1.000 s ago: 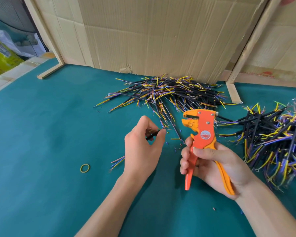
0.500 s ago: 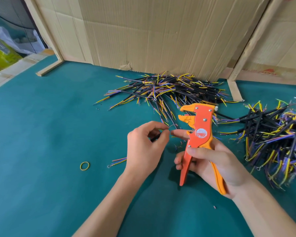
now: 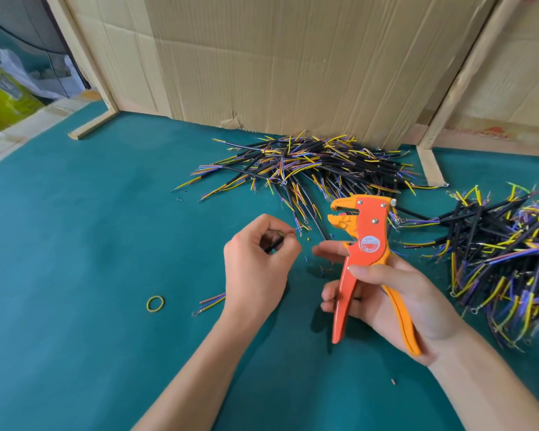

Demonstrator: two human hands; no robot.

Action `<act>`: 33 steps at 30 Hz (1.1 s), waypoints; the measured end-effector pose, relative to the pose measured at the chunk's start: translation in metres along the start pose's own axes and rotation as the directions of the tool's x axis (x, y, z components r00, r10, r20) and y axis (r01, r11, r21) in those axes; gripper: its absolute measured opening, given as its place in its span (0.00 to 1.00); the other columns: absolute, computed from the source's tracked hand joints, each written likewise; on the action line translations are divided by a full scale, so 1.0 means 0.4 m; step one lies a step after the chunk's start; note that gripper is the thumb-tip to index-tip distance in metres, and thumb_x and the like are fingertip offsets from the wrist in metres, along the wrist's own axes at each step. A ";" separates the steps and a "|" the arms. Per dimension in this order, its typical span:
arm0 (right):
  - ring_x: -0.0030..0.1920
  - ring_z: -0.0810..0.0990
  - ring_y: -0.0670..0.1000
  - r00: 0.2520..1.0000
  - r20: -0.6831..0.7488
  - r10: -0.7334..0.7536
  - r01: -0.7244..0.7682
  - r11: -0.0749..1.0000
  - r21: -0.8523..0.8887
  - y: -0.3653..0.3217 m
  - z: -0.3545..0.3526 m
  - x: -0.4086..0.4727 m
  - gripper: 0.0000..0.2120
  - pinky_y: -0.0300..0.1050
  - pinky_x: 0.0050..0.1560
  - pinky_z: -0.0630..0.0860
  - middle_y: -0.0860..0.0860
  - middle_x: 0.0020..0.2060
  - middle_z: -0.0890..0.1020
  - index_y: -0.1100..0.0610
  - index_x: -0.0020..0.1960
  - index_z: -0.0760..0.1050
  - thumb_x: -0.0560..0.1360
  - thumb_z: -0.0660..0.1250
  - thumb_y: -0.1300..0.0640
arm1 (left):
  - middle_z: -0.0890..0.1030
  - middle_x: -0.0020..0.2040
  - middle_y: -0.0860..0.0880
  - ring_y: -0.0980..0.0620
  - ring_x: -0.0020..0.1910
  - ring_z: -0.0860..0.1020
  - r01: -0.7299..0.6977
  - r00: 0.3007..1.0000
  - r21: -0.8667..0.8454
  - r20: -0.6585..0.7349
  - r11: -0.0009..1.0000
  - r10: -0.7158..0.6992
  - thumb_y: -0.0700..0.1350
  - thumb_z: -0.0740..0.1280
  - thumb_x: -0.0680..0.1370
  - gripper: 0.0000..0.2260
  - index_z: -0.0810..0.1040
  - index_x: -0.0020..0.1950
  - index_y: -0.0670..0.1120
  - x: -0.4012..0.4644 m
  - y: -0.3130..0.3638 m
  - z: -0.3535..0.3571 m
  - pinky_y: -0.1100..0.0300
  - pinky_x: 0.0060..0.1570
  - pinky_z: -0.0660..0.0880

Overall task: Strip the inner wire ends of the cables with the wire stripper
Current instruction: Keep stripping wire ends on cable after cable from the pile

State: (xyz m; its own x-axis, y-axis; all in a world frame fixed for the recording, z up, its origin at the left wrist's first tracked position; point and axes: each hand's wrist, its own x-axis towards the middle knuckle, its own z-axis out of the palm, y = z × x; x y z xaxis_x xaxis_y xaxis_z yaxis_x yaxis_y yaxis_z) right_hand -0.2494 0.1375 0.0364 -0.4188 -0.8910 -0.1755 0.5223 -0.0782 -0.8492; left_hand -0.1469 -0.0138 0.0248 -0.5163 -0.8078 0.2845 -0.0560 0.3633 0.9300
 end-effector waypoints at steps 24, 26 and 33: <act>0.41 0.81 0.66 0.971 0.141 0.194 -0.180 0.978 -0.106 -0.018 -0.013 -0.010 0.23 0.57 0.40 0.79 0.65 0.42 0.78 0.68 0.61 0.78 0.67 0.76 0.65 | 0.78 0.34 0.54 0.58 0.35 0.74 -0.212 0.977 0.213 0.033 0.954 0.209 0.35 0.72 0.69 0.07 0.79 0.39 0.47 -0.006 -0.011 0.007 0.73 0.37 0.67; 0.40 0.80 0.65 0.968 0.150 0.203 -0.187 0.975 -0.118 -0.020 -0.010 -0.012 0.24 0.57 0.40 0.79 0.64 0.41 0.77 0.68 0.60 0.78 0.66 0.77 0.65 | 0.78 0.34 0.54 0.58 0.35 0.74 -0.212 0.977 0.213 0.040 0.954 0.208 0.35 0.72 0.70 0.07 0.79 0.39 0.46 -0.006 -0.012 0.007 0.73 0.38 0.67; 0.35 0.77 0.62 0.972 0.129 0.197 -0.183 0.977 -0.114 -0.017 -0.006 -0.011 0.19 0.56 0.37 0.77 0.61 0.36 0.73 0.66 0.56 0.80 0.67 0.78 0.63 | 0.78 0.35 0.54 0.55 0.36 0.74 -0.226 0.974 0.229 0.070 0.947 0.215 0.35 0.72 0.70 0.06 0.80 0.39 0.45 -0.008 -0.012 0.009 0.72 0.38 0.68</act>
State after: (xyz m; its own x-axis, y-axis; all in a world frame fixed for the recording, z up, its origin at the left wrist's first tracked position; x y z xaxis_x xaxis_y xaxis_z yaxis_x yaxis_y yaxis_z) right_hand -0.2530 0.1432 0.0419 -0.2084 -0.9390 -0.2738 0.5022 0.1375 -0.8538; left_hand -0.1480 -0.0112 0.0186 -0.5747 -0.6762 0.4609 -0.1326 0.6327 0.7630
